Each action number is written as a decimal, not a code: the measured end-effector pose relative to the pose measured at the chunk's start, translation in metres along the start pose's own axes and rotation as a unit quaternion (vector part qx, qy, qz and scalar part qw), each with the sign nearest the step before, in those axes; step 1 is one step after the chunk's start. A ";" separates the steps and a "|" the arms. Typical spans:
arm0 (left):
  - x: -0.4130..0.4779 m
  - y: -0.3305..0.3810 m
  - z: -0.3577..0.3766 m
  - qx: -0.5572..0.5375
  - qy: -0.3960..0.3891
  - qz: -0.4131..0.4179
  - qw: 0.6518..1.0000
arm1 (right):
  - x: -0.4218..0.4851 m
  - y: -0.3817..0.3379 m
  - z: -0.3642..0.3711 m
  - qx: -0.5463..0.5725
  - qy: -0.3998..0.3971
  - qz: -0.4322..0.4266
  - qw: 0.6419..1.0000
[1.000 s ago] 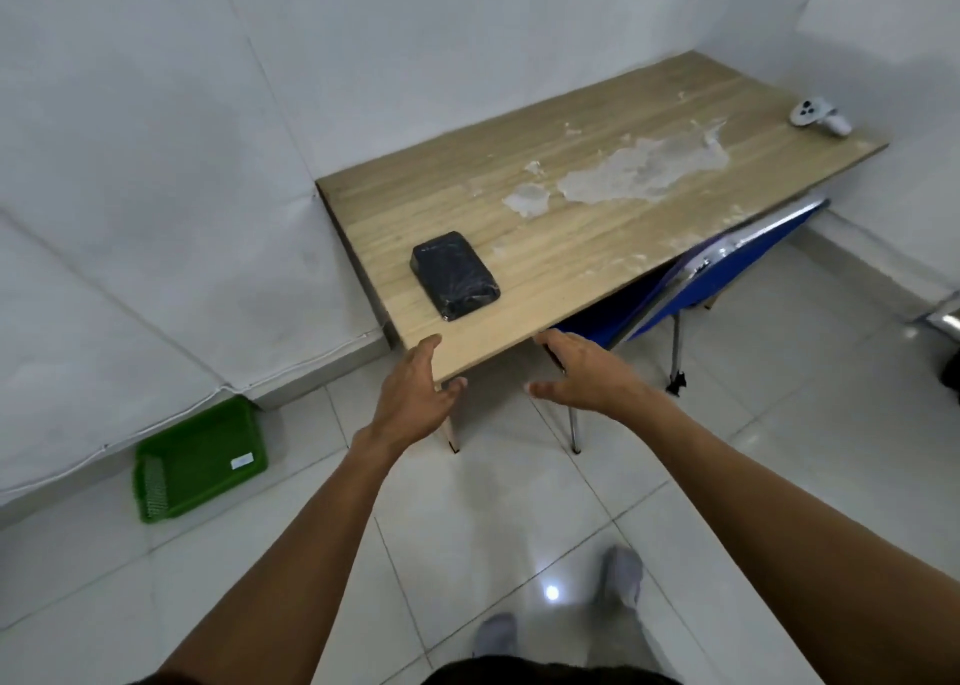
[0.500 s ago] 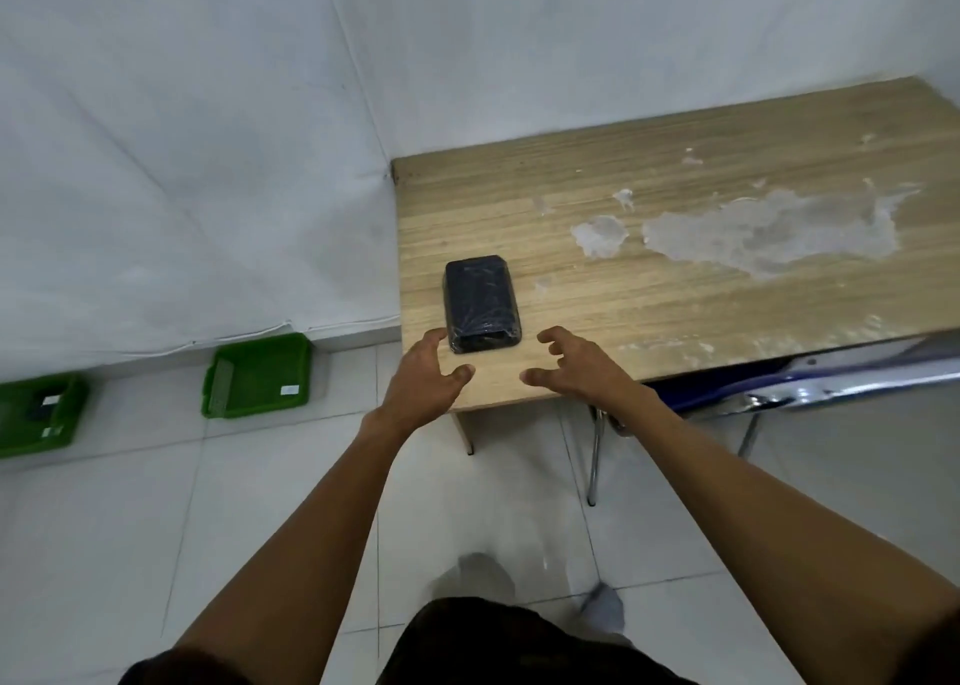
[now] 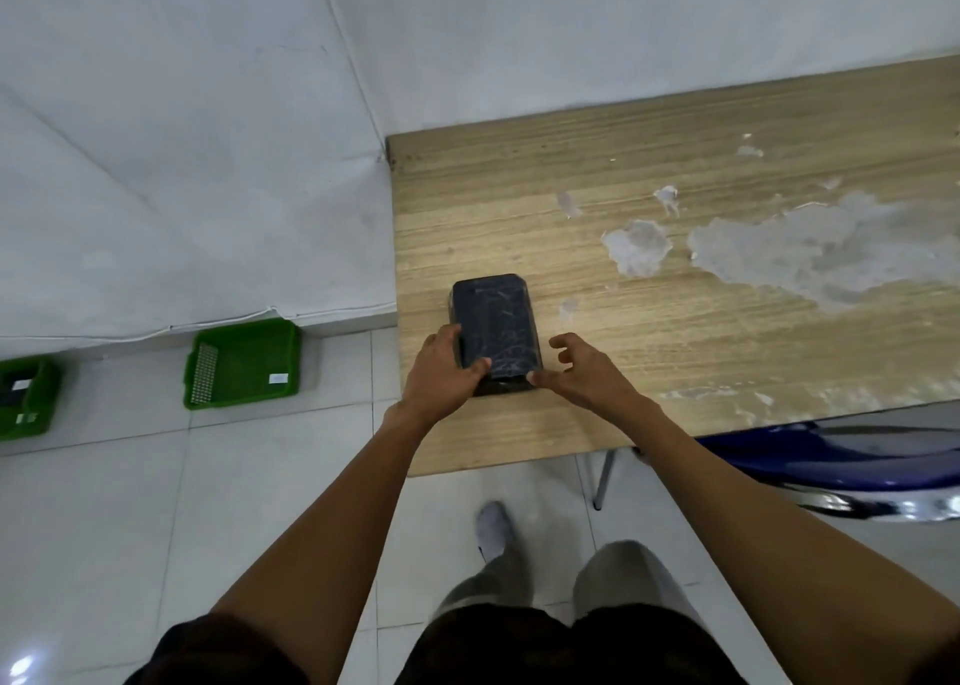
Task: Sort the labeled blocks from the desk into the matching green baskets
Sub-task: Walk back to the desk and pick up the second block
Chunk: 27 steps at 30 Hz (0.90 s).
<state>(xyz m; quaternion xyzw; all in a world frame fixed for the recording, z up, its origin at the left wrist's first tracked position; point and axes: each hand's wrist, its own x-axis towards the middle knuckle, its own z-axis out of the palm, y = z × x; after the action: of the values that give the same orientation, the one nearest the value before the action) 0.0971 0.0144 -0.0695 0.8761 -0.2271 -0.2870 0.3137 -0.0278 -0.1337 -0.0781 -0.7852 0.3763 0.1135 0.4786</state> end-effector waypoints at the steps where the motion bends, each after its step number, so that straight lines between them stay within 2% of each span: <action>1: 0.005 -0.001 0.000 0.002 -0.004 -0.003 1.000 | 0.006 -0.001 0.001 0.007 0.004 0.006 1.000; 6: 0.020 -0.004 0.011 0.005 -0.008 -0.024 1.000 | 0.032 -0.003 0.010 0.031 0.027 0.034 0.999; 10: 0.024 -0.002 0.020 0.005 0.018 -0.042 0.999 | 0.048 -0.008 0.010 0.137 0.006 0.084 0.987; 14: 0.022 0.002 0.027 -0.002 0.023 -0.054 0.998 | 0.058 -0.007 0.010 0.138 0.009 0.097 0.986; 18: 0.019 0.004 0.027 -0.022 0.029 -0.063 0.997 | 0.063 -0.010 -0.005 0.203 -0.037 0.108 0.973; 21: 0.014 0.010 0.023 -0.057 0.024 -0.066 0.996 | 0.067 -0.025 -0.021 0.212 -0.025 0.061 0.975; 23: 0.012 0.011 0.019 -0.067 0.044 -0.065 0.995 | 0.068 -0.039 -0.034 0.179 -0.016 -0.010 0.984; 25: 0.012 0.010 0.011 -0.107 0.078 -0.081 0.988 | 0.067 -0.052 -0.045 0.084 -0.013 -0.104 0.991; 27: 0.014 0.009 0.002 -0.174 0.103 -0.122 0.972 | 0.063 -0.062 -0.051 -0.027 -0.002 -0.199 0.980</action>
<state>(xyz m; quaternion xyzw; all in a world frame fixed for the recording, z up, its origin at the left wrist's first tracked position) 0.1040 -0.0005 -0.0691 0.8541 -0.0319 -0.2659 0.4458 0.0499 -0.1906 -0.0445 -0.8569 0.2080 0.0280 0.4708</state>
